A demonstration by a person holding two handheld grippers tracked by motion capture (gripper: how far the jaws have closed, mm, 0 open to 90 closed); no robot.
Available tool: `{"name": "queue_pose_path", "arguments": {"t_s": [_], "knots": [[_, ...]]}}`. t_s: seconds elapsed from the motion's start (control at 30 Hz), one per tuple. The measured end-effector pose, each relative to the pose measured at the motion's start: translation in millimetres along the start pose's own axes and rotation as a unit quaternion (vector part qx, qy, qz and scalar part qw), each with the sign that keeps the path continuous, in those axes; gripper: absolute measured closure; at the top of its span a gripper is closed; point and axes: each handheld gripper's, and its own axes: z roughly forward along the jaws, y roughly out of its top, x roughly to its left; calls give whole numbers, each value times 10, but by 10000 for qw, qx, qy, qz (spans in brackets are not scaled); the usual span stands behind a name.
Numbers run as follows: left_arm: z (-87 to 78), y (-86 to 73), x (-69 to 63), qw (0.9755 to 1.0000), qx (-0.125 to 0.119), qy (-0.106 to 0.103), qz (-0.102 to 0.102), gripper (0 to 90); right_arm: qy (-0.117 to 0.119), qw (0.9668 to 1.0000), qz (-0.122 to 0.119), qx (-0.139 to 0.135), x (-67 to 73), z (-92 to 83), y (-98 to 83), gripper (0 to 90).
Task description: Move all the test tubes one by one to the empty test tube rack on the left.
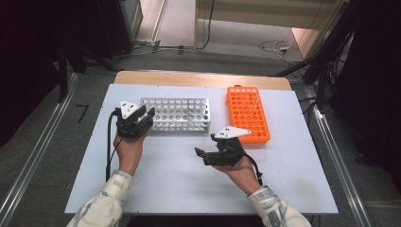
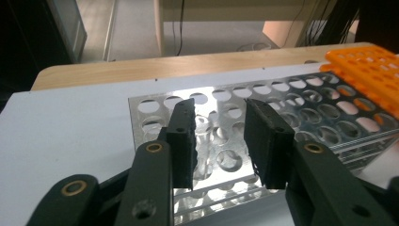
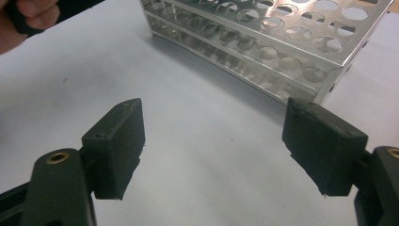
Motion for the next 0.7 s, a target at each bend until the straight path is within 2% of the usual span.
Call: {"name": "queue_pose_path", "arguments": {"t_s": [0.17,0.27,0.37,0.5,0.7], "knots": [[-93,9,-89,9998,65,-198,-27,480,-40,10000,18,-7,-24,-12,-5,202],[-137,-45,-147,9997,73,-232,-3,370,-63,10000,20,-12,-46,-27,-11,202],[-178,-104,-199,9995,67,-317,-19,311,-96,9999,52,-15,-76,-40,-22,203],[-244,-145,-243,9988,87,-467,-70,288,-156,9998,92,-15,-113,-69,-36,204],[-337,-217,-275,9986,93,-520,-61,263,-290,9995,147,-50,-208,-147,-66,207]]}}
